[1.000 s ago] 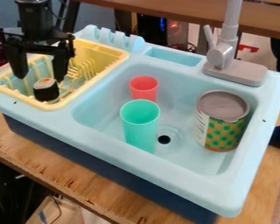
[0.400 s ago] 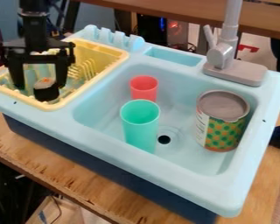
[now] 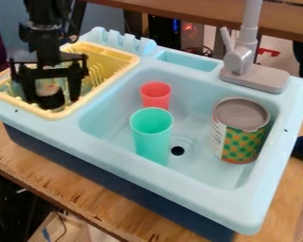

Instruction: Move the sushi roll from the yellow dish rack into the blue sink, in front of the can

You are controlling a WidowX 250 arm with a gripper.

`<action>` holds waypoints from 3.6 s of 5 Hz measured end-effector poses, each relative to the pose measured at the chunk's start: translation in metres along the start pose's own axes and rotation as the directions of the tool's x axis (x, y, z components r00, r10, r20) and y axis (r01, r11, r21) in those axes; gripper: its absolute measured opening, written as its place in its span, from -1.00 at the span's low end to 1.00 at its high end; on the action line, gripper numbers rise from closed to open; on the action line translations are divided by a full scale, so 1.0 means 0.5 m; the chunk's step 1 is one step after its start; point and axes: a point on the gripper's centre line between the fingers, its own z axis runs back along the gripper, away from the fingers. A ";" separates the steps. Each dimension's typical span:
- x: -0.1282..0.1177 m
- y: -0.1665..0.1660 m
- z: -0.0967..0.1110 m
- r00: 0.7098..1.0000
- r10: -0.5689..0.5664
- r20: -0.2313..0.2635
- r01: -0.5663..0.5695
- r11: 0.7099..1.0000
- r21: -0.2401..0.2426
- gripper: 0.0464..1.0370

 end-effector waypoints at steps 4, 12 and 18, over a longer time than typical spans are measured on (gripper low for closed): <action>-0.022 -0.029 0.107 0.990 -0.133 0.052 0.133 0.991 -0.005 0.08; -0.402 -0.269 0.102 0.463 -0.886 0.005 0.886 0.463 -0.011 0.08; -0.400 -0.289 0.064 0.419 -0.906 0.060 0.908 0.418 -0.019 0.94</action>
